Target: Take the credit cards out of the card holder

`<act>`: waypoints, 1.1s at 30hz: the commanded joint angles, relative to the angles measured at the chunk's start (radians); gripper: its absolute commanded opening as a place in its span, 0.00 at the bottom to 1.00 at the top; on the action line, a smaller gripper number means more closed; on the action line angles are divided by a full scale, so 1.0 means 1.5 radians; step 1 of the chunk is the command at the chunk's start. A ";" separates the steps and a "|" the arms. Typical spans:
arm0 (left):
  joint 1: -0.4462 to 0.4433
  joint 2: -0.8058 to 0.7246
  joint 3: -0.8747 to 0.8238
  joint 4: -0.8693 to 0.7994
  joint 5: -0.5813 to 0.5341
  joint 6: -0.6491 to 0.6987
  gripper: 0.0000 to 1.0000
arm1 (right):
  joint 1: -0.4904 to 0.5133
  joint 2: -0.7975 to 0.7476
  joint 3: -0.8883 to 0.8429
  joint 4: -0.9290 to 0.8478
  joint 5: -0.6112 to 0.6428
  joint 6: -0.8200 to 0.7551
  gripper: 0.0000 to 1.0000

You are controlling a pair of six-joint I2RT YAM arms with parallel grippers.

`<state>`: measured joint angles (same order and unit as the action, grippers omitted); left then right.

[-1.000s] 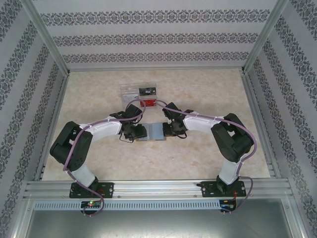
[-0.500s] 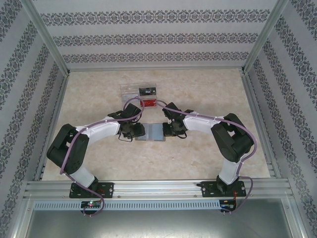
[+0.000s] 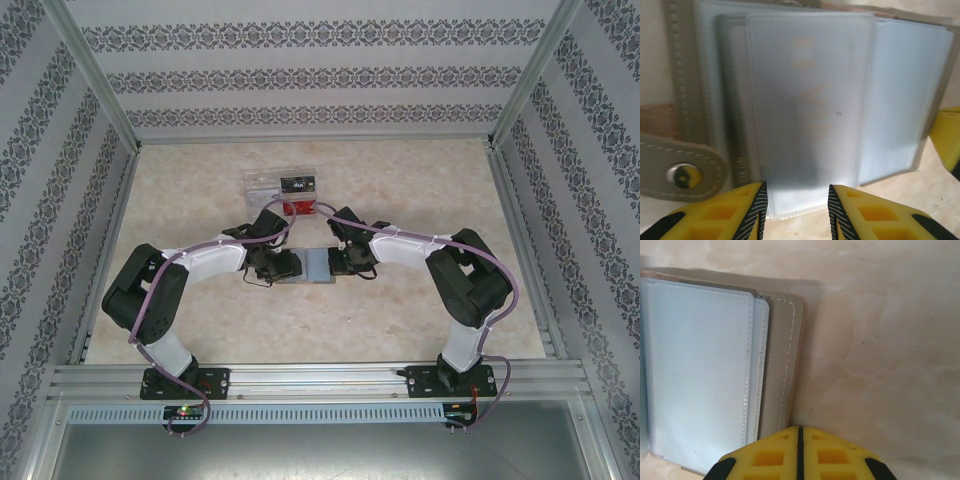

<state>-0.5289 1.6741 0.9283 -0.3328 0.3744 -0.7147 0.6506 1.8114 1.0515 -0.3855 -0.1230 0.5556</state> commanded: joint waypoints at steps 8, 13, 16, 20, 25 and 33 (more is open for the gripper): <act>-0.011 0.016 0.049 0.035 0.045 0.017 0.38 | 0.016 0.023 0.011 0.027 -0.018 0.015 0.00; -0.010 -0.005 0.049 -0.010 -0.023 0.020 0.38 | 0.016 0.020 0.011 0.024 -0.016 0.014 0.00; -0.001 -0.016 0.044 -0.060 -0.088 0.014 0.38 | 0.015 0.019 0.012 0.024 -0.017 0.013 0.00; 0.020 -0.019 0.019 -0.081 -0.117 0.006 0.38 | 0.015 0.022 0.014 0.024 -0.017 0.012 0.00; 0.024 0.000 0.016 -0.073 -0.099 0.007 0.38 | 0.016 0.022 0.014 0.024 -0.017 0.011 0.00; 0.023 0.034 0.034 -0.042 -0.044 0.017 0.38 | 0.016 0.024 0.012 0.025 -0.017 0.012 0.00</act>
<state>-0.5018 1.6955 0.9600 -0.4072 0.2638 -0.7074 0.6506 1.8114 1.0523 -0.3855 -0.1223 0.5556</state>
